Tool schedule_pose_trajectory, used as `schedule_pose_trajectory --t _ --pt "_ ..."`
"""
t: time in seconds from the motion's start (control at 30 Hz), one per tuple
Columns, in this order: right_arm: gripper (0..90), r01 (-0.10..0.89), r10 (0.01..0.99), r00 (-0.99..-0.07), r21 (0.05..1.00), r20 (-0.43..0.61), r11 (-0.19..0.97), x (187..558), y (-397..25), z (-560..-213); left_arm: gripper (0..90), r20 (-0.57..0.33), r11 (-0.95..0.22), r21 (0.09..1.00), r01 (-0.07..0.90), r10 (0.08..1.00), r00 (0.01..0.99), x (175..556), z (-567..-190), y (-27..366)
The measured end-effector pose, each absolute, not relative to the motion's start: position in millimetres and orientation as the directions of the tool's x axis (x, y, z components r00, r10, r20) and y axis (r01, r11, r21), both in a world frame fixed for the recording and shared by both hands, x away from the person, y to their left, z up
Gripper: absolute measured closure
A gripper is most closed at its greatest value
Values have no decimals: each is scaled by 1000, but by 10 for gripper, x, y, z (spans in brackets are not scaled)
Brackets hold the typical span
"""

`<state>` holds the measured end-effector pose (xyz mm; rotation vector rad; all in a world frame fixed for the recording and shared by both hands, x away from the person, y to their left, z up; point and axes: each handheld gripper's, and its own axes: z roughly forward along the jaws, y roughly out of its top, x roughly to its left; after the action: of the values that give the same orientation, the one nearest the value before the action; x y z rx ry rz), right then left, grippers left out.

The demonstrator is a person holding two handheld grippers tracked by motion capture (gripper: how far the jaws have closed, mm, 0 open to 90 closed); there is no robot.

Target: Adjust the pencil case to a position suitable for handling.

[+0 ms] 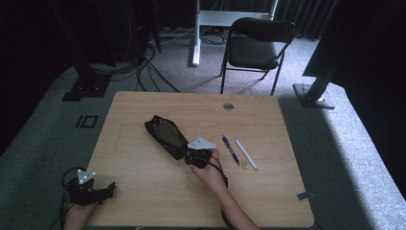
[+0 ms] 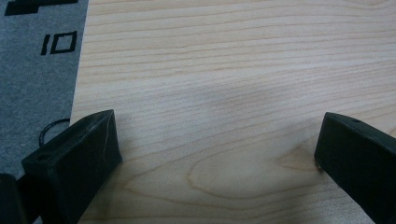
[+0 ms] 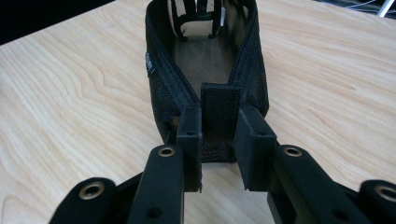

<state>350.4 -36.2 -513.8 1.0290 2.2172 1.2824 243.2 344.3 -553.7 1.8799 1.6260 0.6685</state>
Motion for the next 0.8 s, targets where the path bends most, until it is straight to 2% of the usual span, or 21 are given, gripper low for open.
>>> schedule_pose_trajectory --t 0.8 --pt "730 400 754 -657 850 5 342 3017 -879 -5135 2 10 -108 695 711 990 141 2432 -5537 3444"
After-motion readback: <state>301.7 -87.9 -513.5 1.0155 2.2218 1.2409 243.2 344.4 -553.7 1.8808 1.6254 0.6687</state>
